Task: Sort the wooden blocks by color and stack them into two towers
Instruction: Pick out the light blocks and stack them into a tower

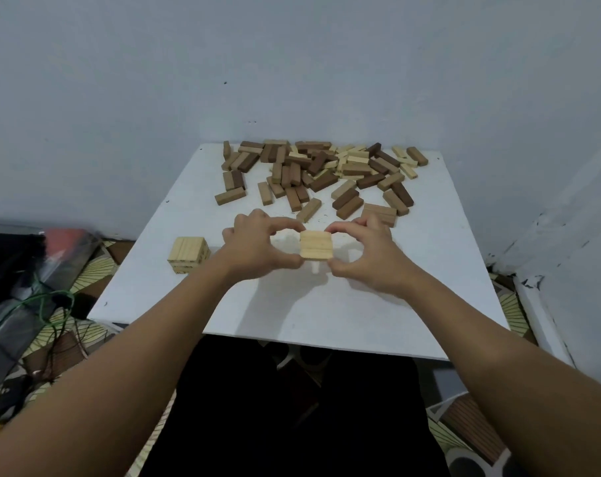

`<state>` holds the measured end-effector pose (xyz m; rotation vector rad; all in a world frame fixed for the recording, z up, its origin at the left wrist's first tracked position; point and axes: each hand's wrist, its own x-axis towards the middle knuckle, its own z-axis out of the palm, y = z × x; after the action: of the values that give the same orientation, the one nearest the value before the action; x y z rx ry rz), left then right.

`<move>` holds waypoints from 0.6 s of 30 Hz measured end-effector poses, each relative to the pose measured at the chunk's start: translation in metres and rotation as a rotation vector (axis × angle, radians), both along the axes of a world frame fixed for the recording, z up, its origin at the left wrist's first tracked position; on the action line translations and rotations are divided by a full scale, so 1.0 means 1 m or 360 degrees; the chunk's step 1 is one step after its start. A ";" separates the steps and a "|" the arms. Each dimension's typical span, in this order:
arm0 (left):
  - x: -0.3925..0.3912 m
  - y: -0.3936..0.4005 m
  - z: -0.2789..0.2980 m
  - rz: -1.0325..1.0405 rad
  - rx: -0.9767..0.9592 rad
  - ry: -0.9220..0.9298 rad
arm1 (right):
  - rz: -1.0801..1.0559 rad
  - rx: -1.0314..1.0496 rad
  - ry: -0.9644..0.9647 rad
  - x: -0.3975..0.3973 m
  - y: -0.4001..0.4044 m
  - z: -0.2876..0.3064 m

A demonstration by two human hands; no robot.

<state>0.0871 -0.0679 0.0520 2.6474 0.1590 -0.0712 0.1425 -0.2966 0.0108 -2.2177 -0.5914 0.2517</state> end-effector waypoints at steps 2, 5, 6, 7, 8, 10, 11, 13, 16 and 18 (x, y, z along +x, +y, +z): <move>-0.006 0.021 0.016 0.0006 0.0023 -0.0024 | -0.0004 0.0121 -0.0038 -0.004 0.023 0.006; -0.017 0.059 0.034 0.0002 0.0012 -0.0001 | 0.0028 0.0274 -0.0012 -0.013 0.063 0.012; -0.021 0.074 0.036 0.0005 -0.0021 0.0026 | 0.0049 0.0287 -0.0006 -0.016 0.076 0.013; -0.024 0.089 0.038 0.0015 -0.0071 0.0056 | 0.0072 0.0291 0.0005 -0.019 0.090 0.014; -0.028 0.103 0.038 0.0030 -0.0137 0.0085 | 0.0095 0.0293 0.0014 -0.021 0.104 0.014; -0.033 0.130 0.036 0.0052 -0.0231 0.0119 | 0.0130 0.0286 0.0010 -0.023 0.130 0.013; -0.035 0.142 0.035 0.0058 -0.0240 0.0125 | 0.0145 0.0274 0.0001 -0.024 0.142 0.012; -0.038 0.165 0.029 0.0069 -0.0232 0.0128 | 0.0176 0.0240 -0.0007 -0.025 0.163 0.011; -0.043 0.192 0.020 0.0075 -0.0207 0.0162 | 0.0214 0.0176 0.0008 -0.026 0.186 0.008; -0.045 0.203 0.014 0.0071 -0.0213 0.0182 | 0.0227 0.0125 0.0020 -0.026 0.196 0.005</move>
<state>0.0423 0.1353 0.0658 2.5056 0.2424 -0.2112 0.1164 -0.1003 0.0162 -2.0997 -0.7411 0.3105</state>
